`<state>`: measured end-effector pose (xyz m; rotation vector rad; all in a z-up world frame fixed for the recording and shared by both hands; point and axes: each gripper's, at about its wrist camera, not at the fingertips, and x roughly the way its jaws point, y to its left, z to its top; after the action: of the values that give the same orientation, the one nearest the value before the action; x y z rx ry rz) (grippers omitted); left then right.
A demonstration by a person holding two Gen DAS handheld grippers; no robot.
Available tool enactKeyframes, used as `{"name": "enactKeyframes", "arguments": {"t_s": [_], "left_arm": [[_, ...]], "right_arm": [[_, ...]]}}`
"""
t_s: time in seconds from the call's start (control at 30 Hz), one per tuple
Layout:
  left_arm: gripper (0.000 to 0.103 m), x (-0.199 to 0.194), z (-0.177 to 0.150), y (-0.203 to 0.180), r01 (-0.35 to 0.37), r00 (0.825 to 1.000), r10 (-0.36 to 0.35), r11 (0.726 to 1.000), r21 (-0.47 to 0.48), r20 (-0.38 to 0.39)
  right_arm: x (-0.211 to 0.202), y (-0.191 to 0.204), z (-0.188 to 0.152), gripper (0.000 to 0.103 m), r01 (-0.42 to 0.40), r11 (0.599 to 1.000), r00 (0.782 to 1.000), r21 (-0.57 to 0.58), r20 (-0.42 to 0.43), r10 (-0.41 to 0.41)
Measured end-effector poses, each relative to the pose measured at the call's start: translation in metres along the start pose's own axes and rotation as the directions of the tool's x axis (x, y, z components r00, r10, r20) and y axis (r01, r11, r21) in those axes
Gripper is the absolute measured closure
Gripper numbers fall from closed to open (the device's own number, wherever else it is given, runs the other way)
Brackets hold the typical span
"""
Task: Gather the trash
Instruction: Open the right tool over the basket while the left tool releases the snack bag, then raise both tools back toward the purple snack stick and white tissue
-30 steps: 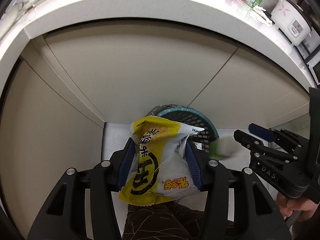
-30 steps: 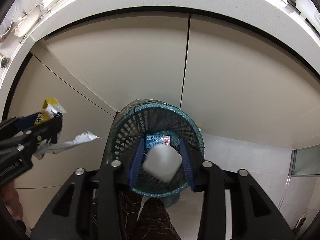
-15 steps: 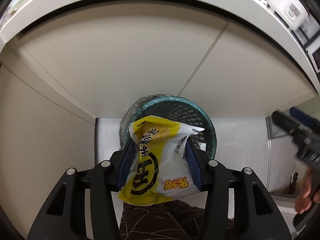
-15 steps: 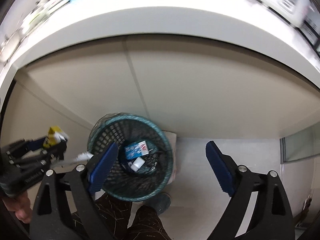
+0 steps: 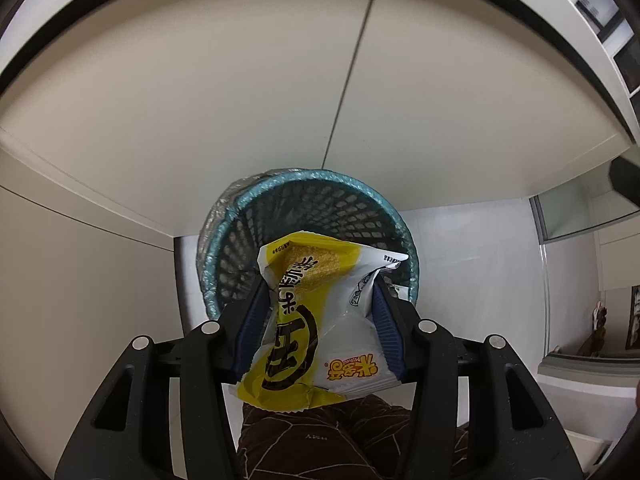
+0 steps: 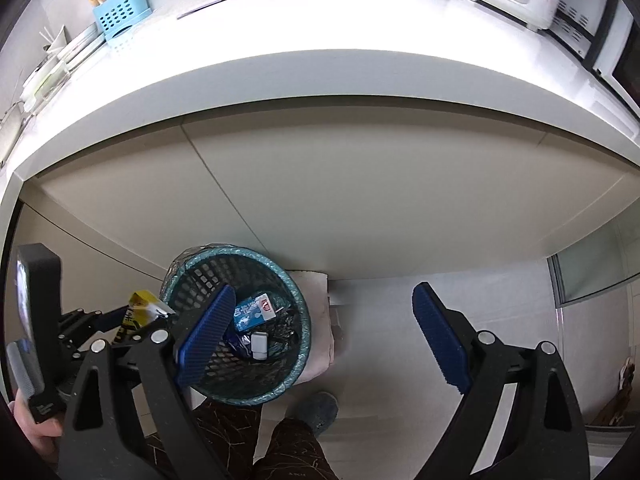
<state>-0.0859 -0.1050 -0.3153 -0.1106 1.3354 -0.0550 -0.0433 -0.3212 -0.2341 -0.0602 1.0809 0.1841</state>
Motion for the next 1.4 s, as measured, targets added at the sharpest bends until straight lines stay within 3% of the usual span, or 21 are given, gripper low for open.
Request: {"name": "enactKeyframes", "arguments": {"t_s": [0.4, 0.57, 0.67, 0.93, 1.2, 1.4], "left_arm": [[0.036, 0.007, -0.006, -0.008, -0.006, 1.0, 0.006, 1.0, 0.006, -0.003], [0.013, 0.006, -0.007, -0.004, -0.003, 1.0, 0.003, 1.0, -0.015, 0.005], [0.007, 0.004, -0.005, 0.0, 0.004, 1.0, -0.003, 0.999, -0.035, 0.013], [0.006, -0.016, 0.0, 0.003, 0.023, 0.998, -0.021, 0.999, -0.037, 0.059], [0.006, -0.071, 0.012, 0.019, 0.026, 0.987, -0.011, 0.995, -0.094, 0.159], [0.007, -0.119, 0.031, 0.026, 0.043, 0.968, -0.014, 0.993, -0.108, 0.251]], "right_arm": [[-0.009, -0.013, 0.004, 0.017, -0.003, 1.0, 1.0, 0.025, 0.02, 0.003], [-0.006, -0.015, 0.002, 0.017, -0.01, 0.999, 1.0, 0.038, 0.014, 0.01], [-0.004, -0.016, 0.001, 0.017, -0.008, 0.999, 1.0, 0.043, 0.012, 0.007], [-0.003, -0.018, 0.009, 0.017, -0.018, 0.998, 1.0, 0.055, 0.025, 0.017], [-0.024, -0.02, 0.031, 0.017, -0.031, 0.998, 0.995, 0.053, 0.092, 0.026], [-0.049, -0.011, 0.056, 0.017, -0.065, 0.998, 0.986, 0.021, 0.154, 0.062]]}}
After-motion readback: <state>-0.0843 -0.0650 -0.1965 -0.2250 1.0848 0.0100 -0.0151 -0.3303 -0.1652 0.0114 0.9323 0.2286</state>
